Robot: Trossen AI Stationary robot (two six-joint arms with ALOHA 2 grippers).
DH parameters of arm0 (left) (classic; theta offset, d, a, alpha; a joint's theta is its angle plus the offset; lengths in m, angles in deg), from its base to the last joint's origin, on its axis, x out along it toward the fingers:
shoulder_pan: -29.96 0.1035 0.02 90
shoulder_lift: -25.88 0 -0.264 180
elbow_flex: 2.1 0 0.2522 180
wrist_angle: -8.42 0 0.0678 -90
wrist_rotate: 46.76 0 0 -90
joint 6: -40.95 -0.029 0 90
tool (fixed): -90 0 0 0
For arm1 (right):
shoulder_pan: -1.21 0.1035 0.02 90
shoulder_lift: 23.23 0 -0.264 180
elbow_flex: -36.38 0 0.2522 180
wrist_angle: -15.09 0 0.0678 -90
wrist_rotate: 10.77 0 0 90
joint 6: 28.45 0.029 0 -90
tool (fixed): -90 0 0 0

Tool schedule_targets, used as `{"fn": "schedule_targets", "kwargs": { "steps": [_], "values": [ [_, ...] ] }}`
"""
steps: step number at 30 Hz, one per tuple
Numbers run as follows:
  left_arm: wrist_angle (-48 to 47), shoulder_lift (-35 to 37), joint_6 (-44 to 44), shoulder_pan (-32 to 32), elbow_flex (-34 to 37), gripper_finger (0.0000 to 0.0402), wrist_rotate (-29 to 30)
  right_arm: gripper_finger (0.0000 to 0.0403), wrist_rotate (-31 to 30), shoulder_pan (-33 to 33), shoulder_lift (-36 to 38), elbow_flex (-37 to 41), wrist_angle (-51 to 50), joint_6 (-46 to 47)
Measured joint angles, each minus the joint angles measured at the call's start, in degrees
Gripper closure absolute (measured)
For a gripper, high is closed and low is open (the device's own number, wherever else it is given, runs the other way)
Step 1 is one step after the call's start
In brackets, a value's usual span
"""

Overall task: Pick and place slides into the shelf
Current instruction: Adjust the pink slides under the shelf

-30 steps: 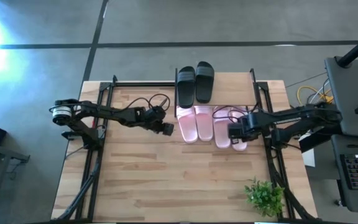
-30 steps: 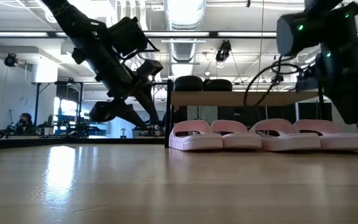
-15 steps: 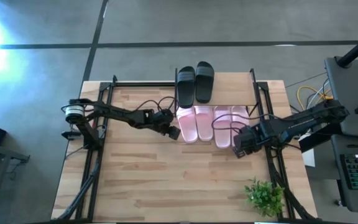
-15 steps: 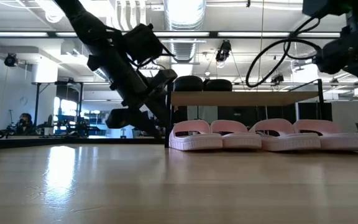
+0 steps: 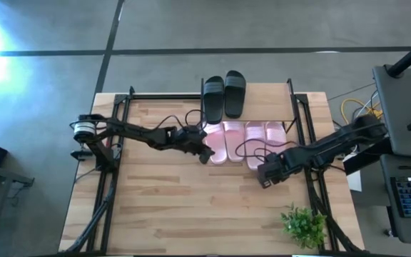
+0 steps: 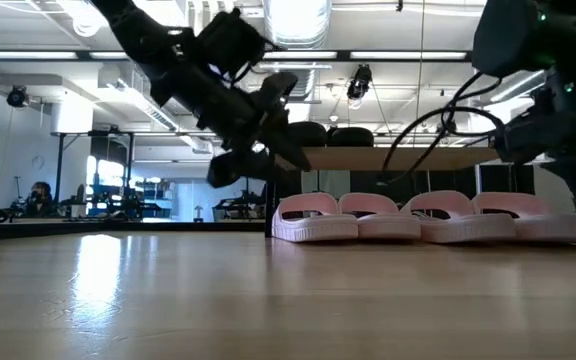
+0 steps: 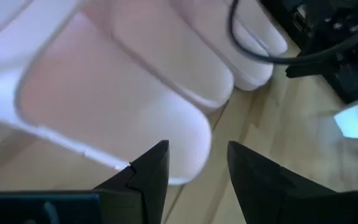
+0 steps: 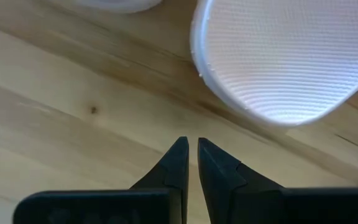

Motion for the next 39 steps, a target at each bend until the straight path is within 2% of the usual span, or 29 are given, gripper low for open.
{"fn": "schedule_targets", "kwargs": {
  "steps": [4, 15, 28, 39],
  "values": [
    [-0.6, -0.9, -3.8, -0.8, -2.0, 0.0254, 3.2, 0.0374, 0.0, 0.6, -1.0, 0.3, 0.7, 0.2],
    [-0.9, -6.0, -4.0, -1.3, -4.1, 0.0254, 3.0, 0.0374, -4.8, 0.5, -0.8, 3.4, 2.4, 2.9],
    [-0.9, -6.0, -4.0, -1.4, -4.0, 0.0254, 2.9, 0.0374, -17.3, 0.3, -0.9, 3.8, -1.8, 4.0],
    [-0.9, -6.0, -3.9, -1.4, -4.0, 0.0254, 3.0, 0.0375, -21.6, -4.1, -0.9, 4.0, -1.8, 2.1]
  ]
}}
